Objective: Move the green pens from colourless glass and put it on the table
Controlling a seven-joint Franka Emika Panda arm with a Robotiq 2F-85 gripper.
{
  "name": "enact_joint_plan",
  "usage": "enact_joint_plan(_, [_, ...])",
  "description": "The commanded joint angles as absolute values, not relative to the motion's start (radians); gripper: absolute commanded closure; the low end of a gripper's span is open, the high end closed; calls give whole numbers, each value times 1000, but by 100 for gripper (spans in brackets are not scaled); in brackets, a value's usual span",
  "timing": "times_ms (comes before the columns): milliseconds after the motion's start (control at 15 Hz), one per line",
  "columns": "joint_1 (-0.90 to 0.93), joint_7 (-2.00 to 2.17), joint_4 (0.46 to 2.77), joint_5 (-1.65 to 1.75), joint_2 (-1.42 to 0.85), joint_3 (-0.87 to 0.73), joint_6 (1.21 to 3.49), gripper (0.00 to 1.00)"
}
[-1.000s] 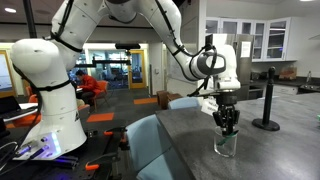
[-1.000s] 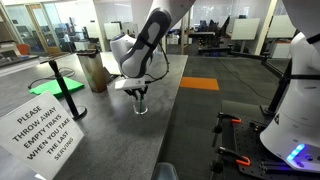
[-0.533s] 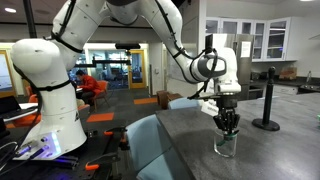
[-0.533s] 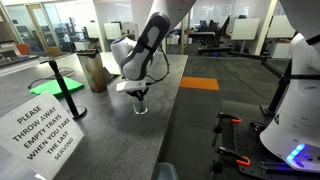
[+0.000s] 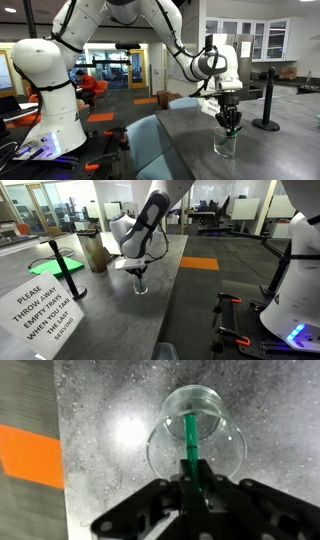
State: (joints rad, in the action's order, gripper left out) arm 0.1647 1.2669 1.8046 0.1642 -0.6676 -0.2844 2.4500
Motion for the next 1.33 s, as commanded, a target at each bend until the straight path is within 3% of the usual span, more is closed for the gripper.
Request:
enact_joint_plan(0, [191, 1304, 1847, 192, -603, -310, 2471, 97])
enact_joint_plan(400, [205, 1341, 1877, 257, -491, -323, 2495, 97])
enact_joint_plan(600, [154, 1248, 1862, 195, -460, -243, 2433, 97])
enact_joint_plan(933, [74, 961, 1762, 11, -550, -91, 2285, 97])
enact_joint_plan(1267, [109, 852, 1635, 31, -696, -91, 2180, 97])
